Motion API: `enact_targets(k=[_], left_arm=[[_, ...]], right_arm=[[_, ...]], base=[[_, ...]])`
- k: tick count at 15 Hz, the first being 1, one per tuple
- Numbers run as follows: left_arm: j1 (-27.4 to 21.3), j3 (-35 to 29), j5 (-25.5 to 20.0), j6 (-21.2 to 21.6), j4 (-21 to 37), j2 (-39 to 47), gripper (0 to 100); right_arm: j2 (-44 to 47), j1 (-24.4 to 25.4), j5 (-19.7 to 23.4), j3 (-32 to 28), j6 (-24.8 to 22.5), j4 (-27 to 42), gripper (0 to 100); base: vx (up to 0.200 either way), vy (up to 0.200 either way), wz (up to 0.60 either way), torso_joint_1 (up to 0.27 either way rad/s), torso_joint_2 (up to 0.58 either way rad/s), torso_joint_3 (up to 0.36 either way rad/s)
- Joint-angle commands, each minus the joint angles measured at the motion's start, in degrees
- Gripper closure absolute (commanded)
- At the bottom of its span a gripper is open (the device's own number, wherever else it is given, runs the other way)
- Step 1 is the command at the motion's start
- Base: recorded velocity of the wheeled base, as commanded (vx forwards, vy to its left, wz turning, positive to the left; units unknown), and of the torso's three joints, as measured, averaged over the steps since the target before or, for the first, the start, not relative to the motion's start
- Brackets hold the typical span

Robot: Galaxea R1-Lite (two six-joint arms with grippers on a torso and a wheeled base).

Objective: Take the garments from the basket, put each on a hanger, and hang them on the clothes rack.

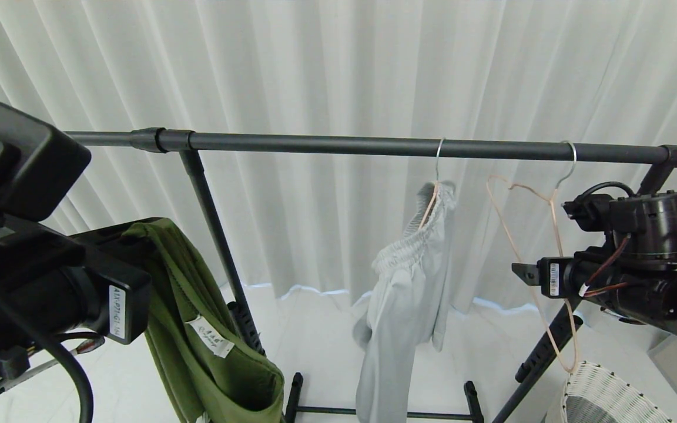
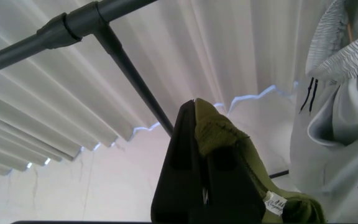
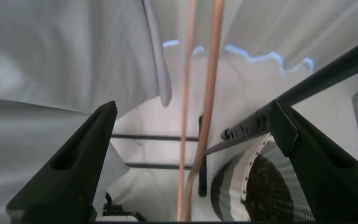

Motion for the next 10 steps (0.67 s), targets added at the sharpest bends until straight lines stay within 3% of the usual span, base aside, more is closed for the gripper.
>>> enact_targets(k=[1, 3, 4, 10], left_arm=[[0.0, -0.1, 0.0, 0.0, 0.0, 0.0, 100], [0.0, -0.1, 0.0, 0.0, 0.0, 0.0, 100], [0.0, -0.1, 0.0, 0.1, 0.0, 0.0, 100], [0.0, -0.1, 0.0, 0.0, 0.0, 0.0, 100]], right_arm=[[2.0, -0.6, 0.0, -0.1, 0.1, 0.0, 0], [2.7, -1.2, -0.2, -0.1, 0.1, 0.0, 0], [2.8, -1.4, -0.4, 0.1, 0.1, 0.0, 100], [3.4, -2.8, -0.6, 0.2, -0.1, 0.0, 100]], base=[[0.000, 0.000, 0.00, 0.000, 0.00, 0.000], [0.000, 0.000, 0.00, 0.000, 0.00, 0.000], [0.000, 0.000, 0.00, 0.000, 0.00, 0.000], [0.000, 0.000, 0.00, 0.000, 0.00, 0.000]])
